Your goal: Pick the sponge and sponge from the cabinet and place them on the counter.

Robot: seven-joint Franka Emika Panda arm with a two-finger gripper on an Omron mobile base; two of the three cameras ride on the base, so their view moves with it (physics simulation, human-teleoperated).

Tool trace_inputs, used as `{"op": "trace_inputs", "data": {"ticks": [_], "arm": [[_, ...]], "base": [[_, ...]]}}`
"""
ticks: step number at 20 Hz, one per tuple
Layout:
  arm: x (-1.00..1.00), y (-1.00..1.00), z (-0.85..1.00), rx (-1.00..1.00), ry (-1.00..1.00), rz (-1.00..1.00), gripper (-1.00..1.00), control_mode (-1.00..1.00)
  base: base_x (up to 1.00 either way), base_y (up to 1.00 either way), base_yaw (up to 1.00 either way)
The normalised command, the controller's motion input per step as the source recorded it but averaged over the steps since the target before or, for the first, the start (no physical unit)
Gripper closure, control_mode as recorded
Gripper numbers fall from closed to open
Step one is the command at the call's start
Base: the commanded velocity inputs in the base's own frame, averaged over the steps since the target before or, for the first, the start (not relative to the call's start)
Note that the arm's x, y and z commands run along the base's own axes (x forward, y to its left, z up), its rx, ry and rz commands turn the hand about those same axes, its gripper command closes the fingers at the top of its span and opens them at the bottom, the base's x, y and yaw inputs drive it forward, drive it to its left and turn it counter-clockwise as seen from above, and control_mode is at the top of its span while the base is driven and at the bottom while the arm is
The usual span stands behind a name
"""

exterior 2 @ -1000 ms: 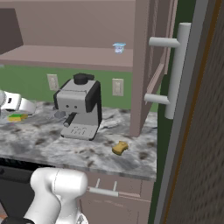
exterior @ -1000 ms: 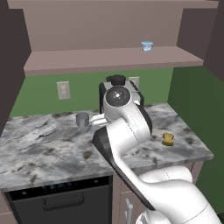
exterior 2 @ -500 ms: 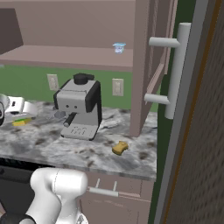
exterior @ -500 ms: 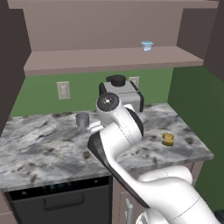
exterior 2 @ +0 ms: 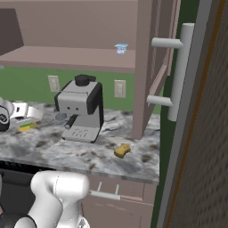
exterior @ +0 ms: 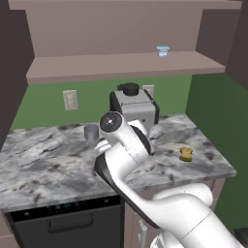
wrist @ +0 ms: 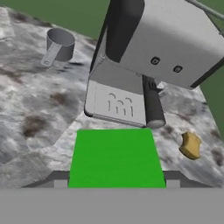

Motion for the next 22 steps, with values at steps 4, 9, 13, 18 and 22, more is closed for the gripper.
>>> {"op": "trace_inputs", "data": {"ticks": [4, 9, 13, 18, 22], "arm": [[0.31, -0.03, -0.45, 0.01, 0.0, 0.0, 1.0, -1.0], [0.33, -0.03, -0.41, 0.08, 0.0, 0.0, 1.0, -1.0], [0.21, -0.03, -0.32, 0.12, 0.0, 0.0, 1.0, -1.0], [0.14, -0.02, -0.32, 0.11, 0.0, 0.0, 1.0, -1.0], [0.04, -0.03, -0.28, 0.08, 0.01, 0.0, 1.0, -1.0]], "base": [[0.0, 0.0, 0.0], [0.0, 0.0, 0.0], [0.0, 0.0, 0.0], [0.0, 0.0, 0.0], [0.0, 0.0, 0.0]]}}
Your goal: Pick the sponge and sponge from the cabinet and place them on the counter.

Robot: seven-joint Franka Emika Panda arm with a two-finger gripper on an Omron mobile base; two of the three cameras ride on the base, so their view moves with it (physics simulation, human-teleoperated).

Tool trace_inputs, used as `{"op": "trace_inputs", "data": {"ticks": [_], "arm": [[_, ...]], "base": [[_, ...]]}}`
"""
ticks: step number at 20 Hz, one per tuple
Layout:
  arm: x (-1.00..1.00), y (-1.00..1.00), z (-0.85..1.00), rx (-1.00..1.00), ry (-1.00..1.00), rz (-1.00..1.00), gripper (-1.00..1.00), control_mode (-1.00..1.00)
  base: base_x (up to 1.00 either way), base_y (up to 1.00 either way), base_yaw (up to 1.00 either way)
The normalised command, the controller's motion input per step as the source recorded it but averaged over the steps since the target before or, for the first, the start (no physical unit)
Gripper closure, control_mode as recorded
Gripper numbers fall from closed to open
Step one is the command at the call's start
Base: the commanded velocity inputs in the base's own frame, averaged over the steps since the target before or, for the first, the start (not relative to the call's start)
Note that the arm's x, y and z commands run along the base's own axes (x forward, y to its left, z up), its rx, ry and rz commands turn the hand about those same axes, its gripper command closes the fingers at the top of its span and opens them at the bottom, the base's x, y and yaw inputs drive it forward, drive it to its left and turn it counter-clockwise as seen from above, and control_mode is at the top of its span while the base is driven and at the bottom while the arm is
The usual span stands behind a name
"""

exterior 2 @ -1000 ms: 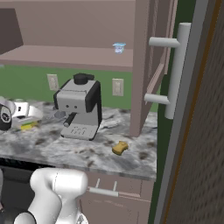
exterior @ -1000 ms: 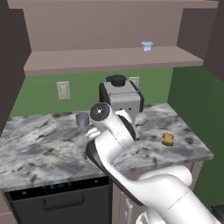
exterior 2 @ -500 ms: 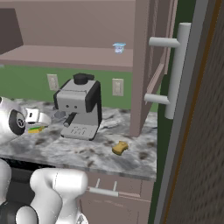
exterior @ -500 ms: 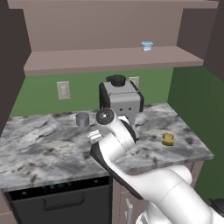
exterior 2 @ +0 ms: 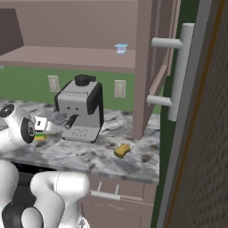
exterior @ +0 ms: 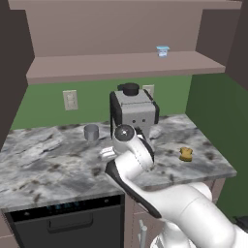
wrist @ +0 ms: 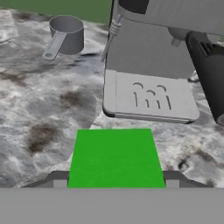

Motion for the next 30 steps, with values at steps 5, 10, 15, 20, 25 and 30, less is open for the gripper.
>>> {"op": "trace_inputs", "data": {"ticks": [5, 10, 15, 20, 25, 30], "arm": [[0.0, 0.0, -0.27, 0.07, 0.0, 0.0, 1.0, -1.0], [0.0, 0.0, -0.29, 0.05, 0.01, 0.0, 1.0, -1.0], [0.04, 0.0, -0.29, 0.03, 0.01, 0.0, 1.0, -1.0], [0.11, 0.0, -0.26, 0.02, 0.0, 0.0, 1.0, -1.0], [0.12, 0.0, -0.26, 0.01, 0.0, 0.0, 1.0, -1.0], [0.17, 0.01, -0.28, 0.0, 0.0, 0.0, 1.0, -1.0]], "base": [[0.0, 0.0, 0.0], [0.0, 0.0, 0.0], [0.0, 0.0, 0.0], [0.0, 0.0, 0.0], [0.0, 0.0, 0.0], [0.0, 0.0, 0.0]]}}
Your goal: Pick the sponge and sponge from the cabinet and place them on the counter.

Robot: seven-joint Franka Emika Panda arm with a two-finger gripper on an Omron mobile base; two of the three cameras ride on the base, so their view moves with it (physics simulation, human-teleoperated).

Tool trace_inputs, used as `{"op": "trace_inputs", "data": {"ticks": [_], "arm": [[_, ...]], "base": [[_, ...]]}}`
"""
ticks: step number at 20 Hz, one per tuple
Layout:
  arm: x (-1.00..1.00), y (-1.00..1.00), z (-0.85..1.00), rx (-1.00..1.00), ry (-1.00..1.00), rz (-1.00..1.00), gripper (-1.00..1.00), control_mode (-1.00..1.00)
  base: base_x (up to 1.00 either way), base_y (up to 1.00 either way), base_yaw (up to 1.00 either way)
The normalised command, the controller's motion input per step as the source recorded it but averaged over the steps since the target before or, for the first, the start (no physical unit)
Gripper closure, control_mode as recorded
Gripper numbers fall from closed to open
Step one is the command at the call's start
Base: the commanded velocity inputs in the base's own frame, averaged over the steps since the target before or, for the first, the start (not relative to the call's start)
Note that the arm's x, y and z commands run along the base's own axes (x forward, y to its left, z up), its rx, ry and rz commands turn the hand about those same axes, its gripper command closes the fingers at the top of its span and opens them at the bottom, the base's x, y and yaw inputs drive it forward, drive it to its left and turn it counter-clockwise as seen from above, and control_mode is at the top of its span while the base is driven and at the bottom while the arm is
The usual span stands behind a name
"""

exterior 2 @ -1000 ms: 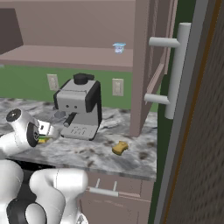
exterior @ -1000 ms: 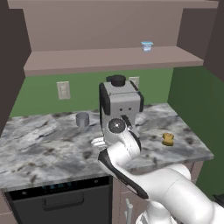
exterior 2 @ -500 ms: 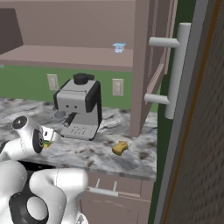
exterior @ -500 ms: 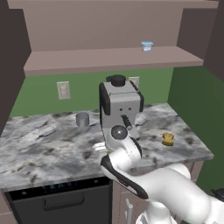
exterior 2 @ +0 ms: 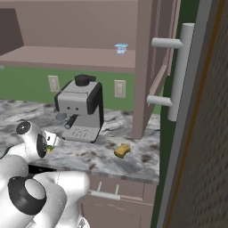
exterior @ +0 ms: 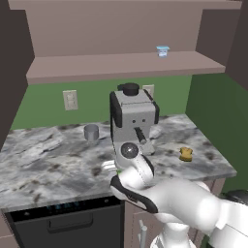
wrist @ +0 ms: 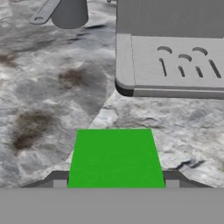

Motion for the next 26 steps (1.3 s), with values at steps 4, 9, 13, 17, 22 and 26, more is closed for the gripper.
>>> {"op": "trace_inputs", "data": {"ticks": [4, 9, 13, 17, 22, 26], "arm": [[0.15, 0.0, -0.29, 0.0, 0.0, 0.0, 1.0, -1.0], [0.06, 0.01, -0.32, 0.0, 0.0, 0.0, 1.0, -1.0], [0.1, 0.01, -0.33, 0.0, 0.01, 0.0, 1.0, -1.0], [0.18, 0.0, -0.27, 0.0, 0.03, 0.0, 1.0, -1.0], [0.29, 0.0, -0.21, 0.0, 0.04, 0.0, 1.0, -1.0], [0.31, 0.0, -0.27, 0.0, 0.03, 0.0, 1.0, -1.0]], "base": [[0.0, 0.0, 0.0], [0.0, 0.0, 0.0], [0.0, 0.0, 0.0], [0.0, 0.0, 0.0], [0.0, 0.0, 0.0], [0.0, 0.0, 0.0]]}}
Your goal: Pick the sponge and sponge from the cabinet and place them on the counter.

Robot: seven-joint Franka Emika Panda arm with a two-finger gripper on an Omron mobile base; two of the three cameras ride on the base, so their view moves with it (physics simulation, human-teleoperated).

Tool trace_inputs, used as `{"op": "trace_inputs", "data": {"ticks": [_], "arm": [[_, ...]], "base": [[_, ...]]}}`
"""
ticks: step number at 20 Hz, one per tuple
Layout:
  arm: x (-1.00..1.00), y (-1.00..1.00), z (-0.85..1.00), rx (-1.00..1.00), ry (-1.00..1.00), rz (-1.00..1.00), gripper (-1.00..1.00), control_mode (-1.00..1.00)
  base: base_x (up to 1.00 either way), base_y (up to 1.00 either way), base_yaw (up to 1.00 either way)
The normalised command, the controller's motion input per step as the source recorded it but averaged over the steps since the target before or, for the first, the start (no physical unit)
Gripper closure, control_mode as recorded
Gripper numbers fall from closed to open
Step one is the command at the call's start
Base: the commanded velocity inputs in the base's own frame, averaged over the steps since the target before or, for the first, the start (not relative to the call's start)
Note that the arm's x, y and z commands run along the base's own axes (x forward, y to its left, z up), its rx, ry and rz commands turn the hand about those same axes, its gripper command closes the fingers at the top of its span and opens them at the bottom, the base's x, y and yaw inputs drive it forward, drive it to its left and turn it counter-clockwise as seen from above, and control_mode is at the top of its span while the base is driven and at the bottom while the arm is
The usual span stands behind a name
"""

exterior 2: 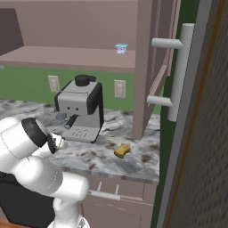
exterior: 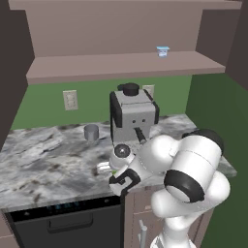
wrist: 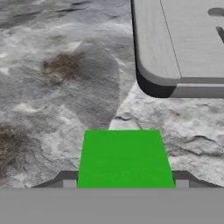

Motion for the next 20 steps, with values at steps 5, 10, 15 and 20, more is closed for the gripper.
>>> {"op": "trace_inputs", "data": {"ticks": [5, 10, 15, 20], "arm": [[0.22, 0.03, -0.32, 0.0, 0.02, 0.0, 1.0, -1.0], [0.07, 0.01, -0.48, 0.0, 0.0, 0.0, 1.0, -1.0], [0.0, 0.0, -0.47, 0.0, 0.0, 0.0, -1.0, -1.0], [-0.23, -0.05, -0.08, 0.0, -0.01, 0.0, -1.0, -1.0]], "base": [[0.0, 0.0, 0.0], [0.0, 0.0, 0.0], [0.0, 0.0, 0.0], [0.0, 0.0, 0.0]]}}
